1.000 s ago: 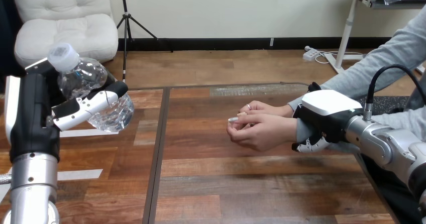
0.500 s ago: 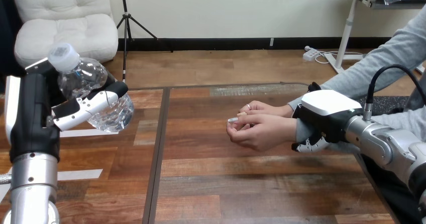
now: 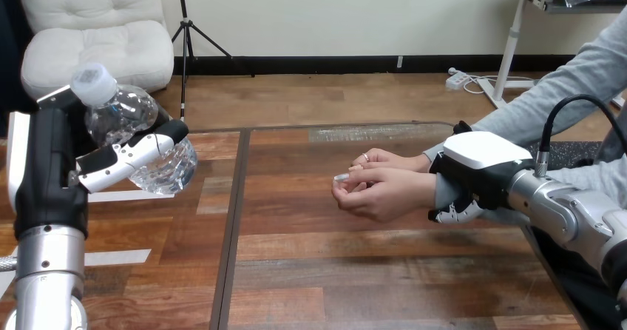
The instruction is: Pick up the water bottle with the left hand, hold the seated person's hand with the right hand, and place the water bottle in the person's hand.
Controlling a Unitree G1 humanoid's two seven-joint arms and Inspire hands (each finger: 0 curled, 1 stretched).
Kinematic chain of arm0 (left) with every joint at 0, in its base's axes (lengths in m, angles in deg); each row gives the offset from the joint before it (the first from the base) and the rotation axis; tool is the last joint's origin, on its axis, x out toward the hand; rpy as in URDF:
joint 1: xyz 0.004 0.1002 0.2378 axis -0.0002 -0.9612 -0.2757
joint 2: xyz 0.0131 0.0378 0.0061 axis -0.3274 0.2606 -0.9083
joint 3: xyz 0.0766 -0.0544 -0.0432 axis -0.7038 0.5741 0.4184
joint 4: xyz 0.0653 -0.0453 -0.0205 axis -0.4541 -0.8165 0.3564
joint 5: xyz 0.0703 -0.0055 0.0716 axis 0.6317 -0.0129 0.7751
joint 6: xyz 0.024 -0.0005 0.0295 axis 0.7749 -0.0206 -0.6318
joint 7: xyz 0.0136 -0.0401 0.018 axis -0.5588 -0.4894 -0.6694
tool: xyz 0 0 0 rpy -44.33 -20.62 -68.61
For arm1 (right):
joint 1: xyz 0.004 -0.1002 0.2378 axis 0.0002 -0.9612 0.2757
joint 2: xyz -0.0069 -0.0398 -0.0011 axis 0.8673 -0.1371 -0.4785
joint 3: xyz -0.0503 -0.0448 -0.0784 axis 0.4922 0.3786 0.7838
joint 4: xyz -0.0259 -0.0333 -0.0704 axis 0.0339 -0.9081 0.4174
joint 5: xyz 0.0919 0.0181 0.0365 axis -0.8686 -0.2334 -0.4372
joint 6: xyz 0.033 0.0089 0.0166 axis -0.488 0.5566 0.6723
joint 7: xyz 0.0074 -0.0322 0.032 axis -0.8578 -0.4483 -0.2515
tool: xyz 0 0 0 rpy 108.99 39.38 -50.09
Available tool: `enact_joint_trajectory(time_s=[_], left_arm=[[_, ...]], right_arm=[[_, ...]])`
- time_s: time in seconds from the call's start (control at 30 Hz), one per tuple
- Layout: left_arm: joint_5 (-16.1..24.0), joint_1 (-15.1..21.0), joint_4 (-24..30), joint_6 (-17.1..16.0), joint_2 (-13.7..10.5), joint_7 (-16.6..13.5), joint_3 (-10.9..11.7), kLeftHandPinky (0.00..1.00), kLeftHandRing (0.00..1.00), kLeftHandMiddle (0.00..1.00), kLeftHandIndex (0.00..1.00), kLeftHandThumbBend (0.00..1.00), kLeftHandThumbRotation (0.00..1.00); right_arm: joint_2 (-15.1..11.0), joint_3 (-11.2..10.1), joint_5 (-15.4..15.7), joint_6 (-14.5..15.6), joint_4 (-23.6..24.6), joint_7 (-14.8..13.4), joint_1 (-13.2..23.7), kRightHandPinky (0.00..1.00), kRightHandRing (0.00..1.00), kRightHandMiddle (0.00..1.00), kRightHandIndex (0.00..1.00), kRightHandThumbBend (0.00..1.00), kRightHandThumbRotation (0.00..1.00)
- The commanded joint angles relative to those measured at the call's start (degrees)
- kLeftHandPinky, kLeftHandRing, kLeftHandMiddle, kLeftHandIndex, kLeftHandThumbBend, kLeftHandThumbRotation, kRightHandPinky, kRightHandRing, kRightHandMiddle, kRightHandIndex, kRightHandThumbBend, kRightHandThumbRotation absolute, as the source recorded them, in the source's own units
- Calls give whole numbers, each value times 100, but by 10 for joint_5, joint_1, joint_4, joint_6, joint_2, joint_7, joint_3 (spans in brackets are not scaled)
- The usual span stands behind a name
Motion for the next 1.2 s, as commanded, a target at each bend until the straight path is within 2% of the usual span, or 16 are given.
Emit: enact_joint_trajectory(time_s=[0.0, 0.23, 0.47, 1.17], left_arm=[[-6, 23, 28, -14, -2, 0, 3, 27, 33, 39, 40, 70, 0], [-9, 24, 27, -10, -1, 2, 1, 27, 33, 39, 40, 70, 0], [-12, 26, 31, 3, 4, 2, -4, 27, 33, 39, 40, 70, 0], [0, 33, 39, 31, 11, -3, -19, 27, 33, 39, 40, 71, 0]], right_arm=[[-12, -25, -22, -15, 17, -8, 33, 22, 28, 35, 38, 45, 19], [-12, -32, -25, -22, 18, -7, 33, 22, 27, 35, 37, 45, 17], [-15, -37, -31, -25, 25, 6, 37, 23, 28, 35, 37, 45, 18], [-24, -47, -43, -38, 49, 18, 44, 31, 35, 41, 40, 45, 20]])
